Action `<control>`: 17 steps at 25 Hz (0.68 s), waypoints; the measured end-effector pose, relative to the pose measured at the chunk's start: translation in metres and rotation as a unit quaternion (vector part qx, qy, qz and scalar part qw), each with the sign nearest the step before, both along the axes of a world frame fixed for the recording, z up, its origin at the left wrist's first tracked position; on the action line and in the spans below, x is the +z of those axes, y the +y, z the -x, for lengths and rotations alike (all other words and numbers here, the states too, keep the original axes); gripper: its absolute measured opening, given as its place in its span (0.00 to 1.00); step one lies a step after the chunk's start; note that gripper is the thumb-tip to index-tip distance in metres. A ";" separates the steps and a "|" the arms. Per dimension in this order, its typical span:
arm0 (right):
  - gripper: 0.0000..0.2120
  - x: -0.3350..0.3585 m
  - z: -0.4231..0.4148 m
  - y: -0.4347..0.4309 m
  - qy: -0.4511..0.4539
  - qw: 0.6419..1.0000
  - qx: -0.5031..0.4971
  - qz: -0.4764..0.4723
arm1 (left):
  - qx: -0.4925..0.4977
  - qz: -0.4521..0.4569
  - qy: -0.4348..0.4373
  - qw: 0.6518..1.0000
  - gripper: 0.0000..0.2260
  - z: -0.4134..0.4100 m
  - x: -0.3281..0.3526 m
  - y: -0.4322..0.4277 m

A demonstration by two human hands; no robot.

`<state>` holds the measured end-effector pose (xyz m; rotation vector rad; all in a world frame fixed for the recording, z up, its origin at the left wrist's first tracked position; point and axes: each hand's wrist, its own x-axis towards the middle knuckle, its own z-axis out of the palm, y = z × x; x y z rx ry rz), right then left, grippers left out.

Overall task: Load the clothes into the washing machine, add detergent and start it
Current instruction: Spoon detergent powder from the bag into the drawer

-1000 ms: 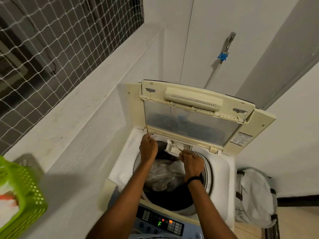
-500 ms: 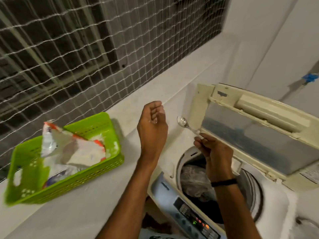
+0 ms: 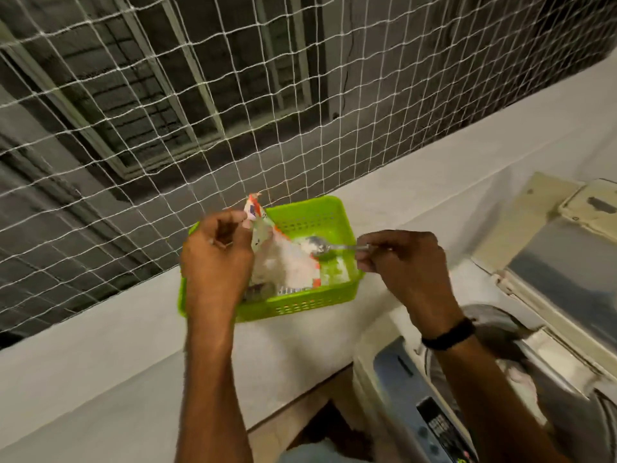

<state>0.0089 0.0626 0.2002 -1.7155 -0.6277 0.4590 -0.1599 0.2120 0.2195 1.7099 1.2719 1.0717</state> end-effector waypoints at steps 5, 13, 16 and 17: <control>0.20 0.013 0.027 0.055 -0.326 0.928 0.055 0.170 | -0.014 0.108 0.225 0.968 0.13 0.023 -0.015 0.015; 0.20 0.023 0.027 0.080 -0.195 0.901 0.173 0.346 | -0.018 0.095 0.270 0.958 0.06 0.026 -0.020 0.016; 0.19 0.007 0.037 0.097 -0.015 0.940 0.201 0.276 | -0.044 0.086 0.262 0.960 0.08 0.028 -0.022 0.017; 0.14 0.002 0.040 0.100 0.046 0.947 0.196 0.249 | -0.053 0.086 0.258 0.961 0.08 0.029 -0.022 0.017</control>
